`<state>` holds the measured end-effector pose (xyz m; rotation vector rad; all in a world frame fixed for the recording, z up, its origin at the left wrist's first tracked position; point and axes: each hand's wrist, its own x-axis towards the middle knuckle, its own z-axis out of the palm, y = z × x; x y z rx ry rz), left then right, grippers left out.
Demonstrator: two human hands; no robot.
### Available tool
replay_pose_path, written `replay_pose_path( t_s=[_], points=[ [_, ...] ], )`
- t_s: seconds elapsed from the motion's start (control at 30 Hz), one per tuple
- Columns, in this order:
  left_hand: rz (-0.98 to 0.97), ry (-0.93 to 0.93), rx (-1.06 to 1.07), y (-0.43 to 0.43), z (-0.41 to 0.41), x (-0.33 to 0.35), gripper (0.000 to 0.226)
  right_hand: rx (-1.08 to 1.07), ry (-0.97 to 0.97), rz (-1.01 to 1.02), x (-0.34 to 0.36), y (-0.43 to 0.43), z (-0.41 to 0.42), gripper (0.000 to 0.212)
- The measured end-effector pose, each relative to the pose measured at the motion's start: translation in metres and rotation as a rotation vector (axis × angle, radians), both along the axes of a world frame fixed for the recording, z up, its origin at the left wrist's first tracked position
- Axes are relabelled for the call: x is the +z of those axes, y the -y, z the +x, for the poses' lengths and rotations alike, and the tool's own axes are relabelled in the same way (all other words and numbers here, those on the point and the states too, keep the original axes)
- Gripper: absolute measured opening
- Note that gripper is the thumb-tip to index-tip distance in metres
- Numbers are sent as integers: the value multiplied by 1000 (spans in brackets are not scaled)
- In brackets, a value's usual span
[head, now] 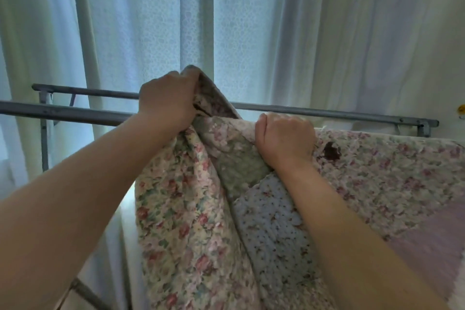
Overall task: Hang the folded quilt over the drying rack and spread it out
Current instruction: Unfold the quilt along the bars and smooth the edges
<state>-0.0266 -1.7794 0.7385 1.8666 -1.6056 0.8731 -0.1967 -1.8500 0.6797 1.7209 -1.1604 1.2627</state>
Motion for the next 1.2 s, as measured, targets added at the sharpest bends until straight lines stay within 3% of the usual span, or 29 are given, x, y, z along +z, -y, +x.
replay_pose_path(
  t_s=[0.13, 0.3, 0.4, 0.5, 0.6, 0.73, 1.03, 1.13, 1.2],
  points=[
    [-50, 28, 106, -5, 6, -10, 35, 9, 13, 32, 1, -4, 2, 46],
    [12, -44, 81, -5, -12, -11, 42, 6, 19, 27, 2, -3, -4, 46],
    [144, -104, 21, -8, -16, -3, 37, -13, -26, 76, 5, -6, -1, 46],
    [311, -7, -58, -3, -16, 8, 31, 22, -79, 238, 12, -10, 4, 44],
    [512, 158, -131, 9, -15, 24, 42, 30, -55, 318, 19, -10, 14, 37],
    [722, 186, -131, 31, -9, 36, 38, -5, -41, 343, 16, -13, 25, 36],
    [311, -232, -299, 24, 47, 27, 15, -164, -16, 290, 10, -15, 27, 47],
    [182, -225, -298, 10, 73, 19, 22, -162, -10, 253, 8, -13, 30, 57],
    [137, -151, -278, 2, 82, 6, 26, -187, -24, 278, 7, -12, 33, 51]
  ],
)
